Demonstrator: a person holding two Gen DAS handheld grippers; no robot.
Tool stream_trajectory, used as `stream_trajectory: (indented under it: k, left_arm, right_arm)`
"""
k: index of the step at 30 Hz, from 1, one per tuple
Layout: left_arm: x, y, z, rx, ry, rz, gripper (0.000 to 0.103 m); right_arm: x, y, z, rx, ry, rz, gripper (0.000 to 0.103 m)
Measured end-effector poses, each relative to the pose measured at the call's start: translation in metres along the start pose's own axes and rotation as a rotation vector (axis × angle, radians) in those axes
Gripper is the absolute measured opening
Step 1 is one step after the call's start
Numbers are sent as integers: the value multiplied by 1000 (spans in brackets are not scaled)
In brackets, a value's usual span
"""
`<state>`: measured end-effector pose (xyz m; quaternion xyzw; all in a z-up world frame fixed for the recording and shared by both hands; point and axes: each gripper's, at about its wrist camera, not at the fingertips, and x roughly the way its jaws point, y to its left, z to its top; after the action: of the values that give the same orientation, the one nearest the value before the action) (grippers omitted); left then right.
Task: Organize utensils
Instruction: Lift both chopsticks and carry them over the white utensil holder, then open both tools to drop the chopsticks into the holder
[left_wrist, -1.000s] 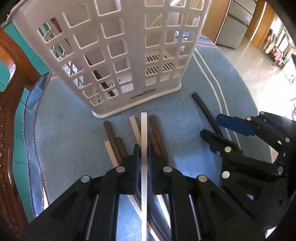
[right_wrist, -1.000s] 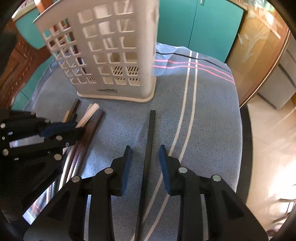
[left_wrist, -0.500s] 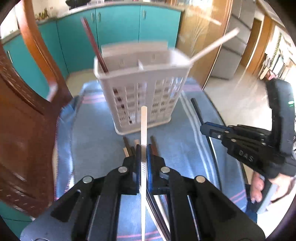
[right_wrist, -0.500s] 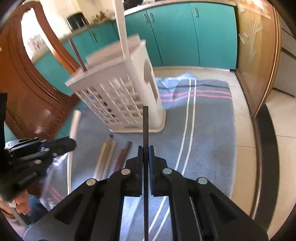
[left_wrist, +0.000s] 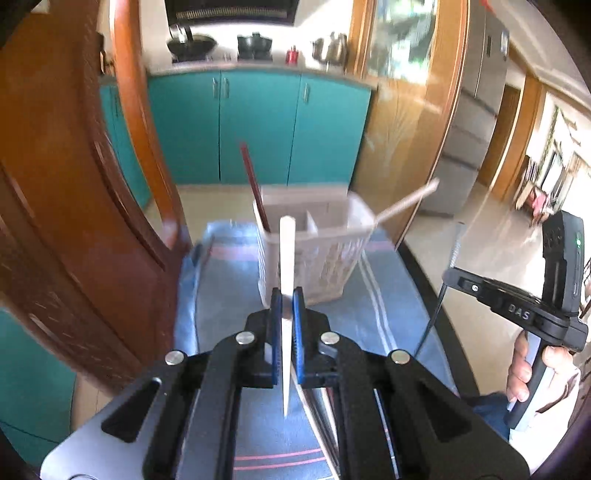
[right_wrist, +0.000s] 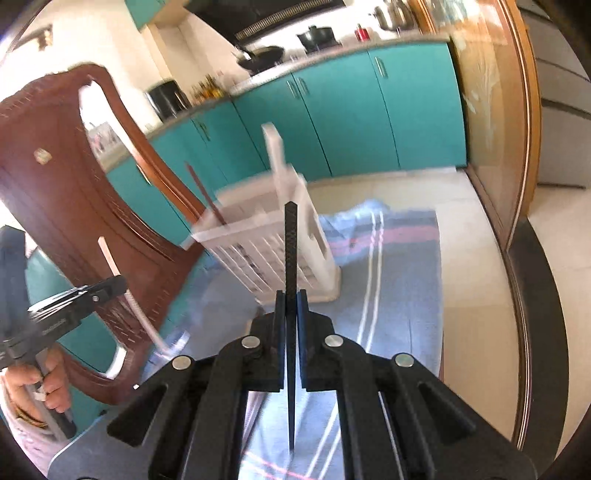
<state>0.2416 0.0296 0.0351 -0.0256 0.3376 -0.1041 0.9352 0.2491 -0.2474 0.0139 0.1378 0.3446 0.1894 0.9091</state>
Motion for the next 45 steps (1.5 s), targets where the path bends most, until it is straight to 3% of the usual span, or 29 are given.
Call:
stream_trajectory:
  k: [8,12,16,19,23,30,33,37,41,43,45]
  left_arm:
    - [-56,0,81,-26,-221,-42,7]
    - [-59,6,122,-74,-277,-78,7]
    - [-41,5,139,-81,-347,6,7]
    - [-13,4,129,-92,-335,49,7]
    - [25,4,106,-87,-258,79,7]
    - [50,3,76,-73,-201,94,7]
    - [48,2,70,-69,-200,105,7]
    - [30,0,58,-61,-228,87,17]
    - [7,5,33,-92,-248,43,25]
    - [6,9,13,-125,-211,10,26]
    - [21,14,-10,-161,-122,-6,26]
  right_arm:
    - [-65,40,73,-56,-229,47,7]
    - [-77,52,112,-60,-357,33,7]
    - [-62,60,125,-91,-430,-35,7]
    - [-25,62,122,-118,-376,-85,7]
    - [17,60,105,-160,-306,-137,7]
    - [35,44,87,-140,-261,-153,7]
    - [25,40,85,-128,-274,-180,9]
    - [-6,31,79,-73,-333,-161,35]
    - [-60,22,55,-38,-450,-132,44]
    - [-86,12,33,-6,-521,-137,48]
    - [-99,-4,10,44,-567,-170,50]
